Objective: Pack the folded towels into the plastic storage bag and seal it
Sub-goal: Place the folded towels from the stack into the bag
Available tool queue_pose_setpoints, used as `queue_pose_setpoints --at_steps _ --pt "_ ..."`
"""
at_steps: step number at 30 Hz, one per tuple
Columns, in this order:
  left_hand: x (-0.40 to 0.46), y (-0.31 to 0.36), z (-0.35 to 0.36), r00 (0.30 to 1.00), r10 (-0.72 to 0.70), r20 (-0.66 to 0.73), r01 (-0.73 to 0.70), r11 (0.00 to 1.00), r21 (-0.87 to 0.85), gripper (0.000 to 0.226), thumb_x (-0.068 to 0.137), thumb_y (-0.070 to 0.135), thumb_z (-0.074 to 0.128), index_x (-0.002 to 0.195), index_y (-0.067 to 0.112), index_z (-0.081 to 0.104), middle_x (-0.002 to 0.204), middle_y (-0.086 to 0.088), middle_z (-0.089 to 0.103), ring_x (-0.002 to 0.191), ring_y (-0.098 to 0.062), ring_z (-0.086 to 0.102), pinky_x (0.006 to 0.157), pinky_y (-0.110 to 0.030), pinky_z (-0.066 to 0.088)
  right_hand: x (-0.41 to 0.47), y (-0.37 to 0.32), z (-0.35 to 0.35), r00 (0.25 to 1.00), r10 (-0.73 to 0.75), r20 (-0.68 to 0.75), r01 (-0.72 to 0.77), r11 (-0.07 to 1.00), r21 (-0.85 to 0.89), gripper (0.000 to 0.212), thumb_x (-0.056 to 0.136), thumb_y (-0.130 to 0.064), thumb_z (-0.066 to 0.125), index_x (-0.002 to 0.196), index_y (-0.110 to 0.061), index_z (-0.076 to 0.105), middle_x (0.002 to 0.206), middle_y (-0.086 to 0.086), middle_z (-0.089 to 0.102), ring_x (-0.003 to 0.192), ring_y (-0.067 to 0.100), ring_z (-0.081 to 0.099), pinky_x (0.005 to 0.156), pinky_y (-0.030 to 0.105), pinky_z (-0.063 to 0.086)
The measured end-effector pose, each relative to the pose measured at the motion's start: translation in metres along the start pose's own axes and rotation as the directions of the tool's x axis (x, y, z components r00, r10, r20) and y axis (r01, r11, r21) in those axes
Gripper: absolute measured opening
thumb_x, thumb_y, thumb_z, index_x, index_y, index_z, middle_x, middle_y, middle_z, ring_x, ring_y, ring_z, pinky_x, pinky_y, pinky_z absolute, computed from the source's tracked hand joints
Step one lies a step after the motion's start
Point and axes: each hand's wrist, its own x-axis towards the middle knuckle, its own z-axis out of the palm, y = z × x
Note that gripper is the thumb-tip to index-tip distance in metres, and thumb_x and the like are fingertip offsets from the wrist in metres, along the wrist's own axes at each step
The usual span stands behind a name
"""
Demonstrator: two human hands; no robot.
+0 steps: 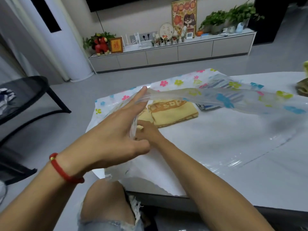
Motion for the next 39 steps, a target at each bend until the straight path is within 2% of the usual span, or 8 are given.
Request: queue_pose_setpoints --at_steps 3,5,11,15,22,27,33,39 --pt "-0.001 0.001 0.003 1.0 -0.021 0.015 0.021 0.999 0.028 0.098 0.074 0.024 0.068 0.152 0.049 0.013 0.146 0.053 -0.007 0.136 0.007 0.036 0.09 -0.016 0.039 -0.015 0.032 -0.04 0.887 -0.344 -0.307 0.057 0.743 -0.667 0.031 0.09 -0.027 0.055 0.115 -0.023 0.074 0.114 0.006 0.069 0.113 0.031 0.06 0.086 0.039 0.052" --pt "0.0 0.003 0.004 1.0 -0.019 0.007 0.018 0.999 0.034 0.096 0.075 0.027 0.069 0.147 0.058 0.013 0.146 0.054 -0.006 0.132 0.003 0.042 0.085 -0.016 0.039 -0.023 0.05 -0.069 0.895 -0.375 -0.241 -0.01 0.524 -0.852 0.04 0.093 -0.034 0.05 0.129 -0.027 0.065 0.131 0.004 0.059 0.127 0.029 0.049 0.097 0.043 0.043" --pt "0.004 0.01 0.012 0.999 -0.013 -0.03 0.016 0.995 0.097 0.092 0.076 0.034 0.069 0.128 0.078 0.006 0.135 0.062 -0.001 0.111 0.023 0.025 0.076 0.006 0.032 -0.032 0.042 -0.117 0.99 -0.134 -0.043 0.027 0.48 -0.877 0.057 0.105 -0.04 0.035 0.161 -0.032 0.026 0.168 0.002 0.023 0.157 0.025 0.013 0.125 0.055 0.015" --pt "0.013 0.016 0.026 0.984 0.004 -0.18 0.045 0.961 0.272 0.086 0.078 0.043 0.064 0.15 0.048 0.017 0.163 0.022 0.01 0.144 -0.006 0.026 0.11 -0.029 0.033 -0.089 0.036 -0.14 0.989 -0.146 -0.008 0.055 0.424 -0.904 0.054 0.105 -0.039 0.043 0.157 -0.027 0.039 0.168 0.004 0.028 0.153 0.025 0.027 0.121 0.043 0.03" --pt "0.061 0.057 0.07 0.981 0.144 -0.127 -0.012 0.707 0.707 0.068 0.076 0.06 0.06 0.139 0.039 0.045 0.163 -0.007 0.01 0.146 -0.04 0.005 0.105 -0.06 0.035 -0.238 0.034 -0.252 0.961 -0.148 -0.235 -0.108 0.581 -0.807 0.021 0.093 -0.03 0.061 0.108 -0.028 0.077 0.105 -0.01 0.076 0.092 0.011 0.069 0.087 0.033 0.054" --pt "0.111 0.091 0.118 0.975 0.21 0.07 -0.193 0.65 0.735 0.066 0.079 0.064 0.055 0.141 0.043 0.045 0.164 -0.002 0.015 0.148 -0.04 0.004 0.11 -0.06 0.028 -0.294 0.038 -0.332 0.689 -0.272 -0.672 -0.365 0.672 -0.645 0.018 0.088 -0.026 0.062 0.084 -0.019 0.078 0.079 0.002 0.075 0.076 0.026 0.067 0.07 0.039 0.055" --pt "0.14 0.105 0.167 0.967 0.199 0.158 -0.25 0.635 0.731 0.07 0.083 0.06 0.053 0.147 0.04 0.034 0.164 0.006 0.018 0.148 -0.038 0.008 0.11 -0.06 0.027 -0.344 0.067 -0.42 0.242 -0.087 -0.966 -0.818 0.517 -0.251 0.037 0.09 -0.019 0.052 0.124 -0.019 0.068 0.133 0.021 0.057 0.125 0.04 0.044 0.102 0.05 0.033" --pt "0.155 0.11 0.158 0.973 0.222 0.054 -0.198 0.699 0.687 0.075 0.084 0.068 0.047 0.151 0.035 0.032 0.16 0.013 0.028 0.146 -0.032 0.022 0.107 -0.055 0.036 -0.362 0.087 -0.45 0.237 0.239 -0.942 -0.877 0.469 -0.101 0.051 0.097 -0.017 0.047 0.146 -0.032 0.047 0.139 0.024 0.05 0.128 0.045 0.045 0.108 0.052 0.032"
